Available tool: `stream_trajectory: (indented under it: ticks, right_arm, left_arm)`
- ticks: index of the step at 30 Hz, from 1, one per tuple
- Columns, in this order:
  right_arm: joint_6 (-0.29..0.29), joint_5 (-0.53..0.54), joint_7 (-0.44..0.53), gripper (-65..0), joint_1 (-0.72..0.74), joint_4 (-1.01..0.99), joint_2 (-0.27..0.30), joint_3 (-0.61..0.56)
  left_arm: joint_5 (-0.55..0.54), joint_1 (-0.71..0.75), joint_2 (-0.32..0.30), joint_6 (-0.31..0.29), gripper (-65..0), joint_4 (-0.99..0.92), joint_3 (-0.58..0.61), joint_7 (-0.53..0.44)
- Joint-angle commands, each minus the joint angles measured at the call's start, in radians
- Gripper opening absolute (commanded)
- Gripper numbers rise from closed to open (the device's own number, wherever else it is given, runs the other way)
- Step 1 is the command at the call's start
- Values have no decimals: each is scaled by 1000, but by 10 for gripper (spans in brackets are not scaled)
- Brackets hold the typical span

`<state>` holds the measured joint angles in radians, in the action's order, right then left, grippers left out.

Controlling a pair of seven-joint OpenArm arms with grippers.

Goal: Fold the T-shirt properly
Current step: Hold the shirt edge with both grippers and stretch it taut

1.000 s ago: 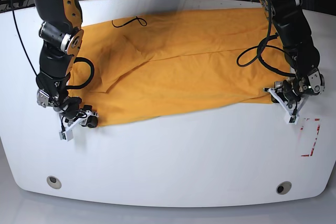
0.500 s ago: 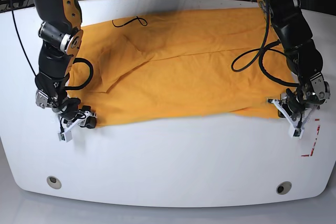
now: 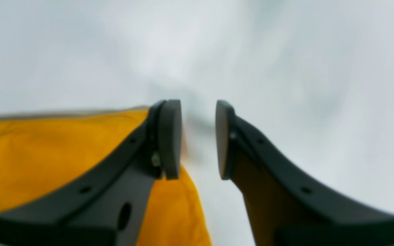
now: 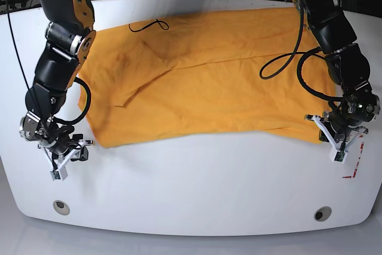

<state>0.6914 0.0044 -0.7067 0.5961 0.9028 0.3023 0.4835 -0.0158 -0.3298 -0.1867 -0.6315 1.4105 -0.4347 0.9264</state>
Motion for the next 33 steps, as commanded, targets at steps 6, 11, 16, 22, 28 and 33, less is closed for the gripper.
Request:
stream_trajectory:
  ticks: [6, 11, 16, 22, 28, 33]
  right_arm:
    - [7, 7, 19, -417, 9, 17, 13, -1]
    - [7, 7, 115, -266, 23, -103, 13, -1]
    - [7, 6, 236, -265, 68, -282, 15, -1]
    - [7, 3, 339, -265, 95, -402, 13, -1]
    - [7, -1, 347, -426, 97, -402, -24, -4]
    - [7, -1, 347, -602, 97, -400, -27, -36]
  left_arm:
    - [-6, -24, -14, -6, -640, 34, -2, -20]
    - [-6, -22, -14, -6, -650, 36, -3, -20]
    - [-6, -22, -15, -6, -650, 36, -6, -20]
    - [-6, -22, -18, -8, -650, 36, -6, -20]
    - [-5, -21, -20, -8, -650, 33, -3, -20]
    - [-3, -21, -20, -8, -650, 34, -3, -20]
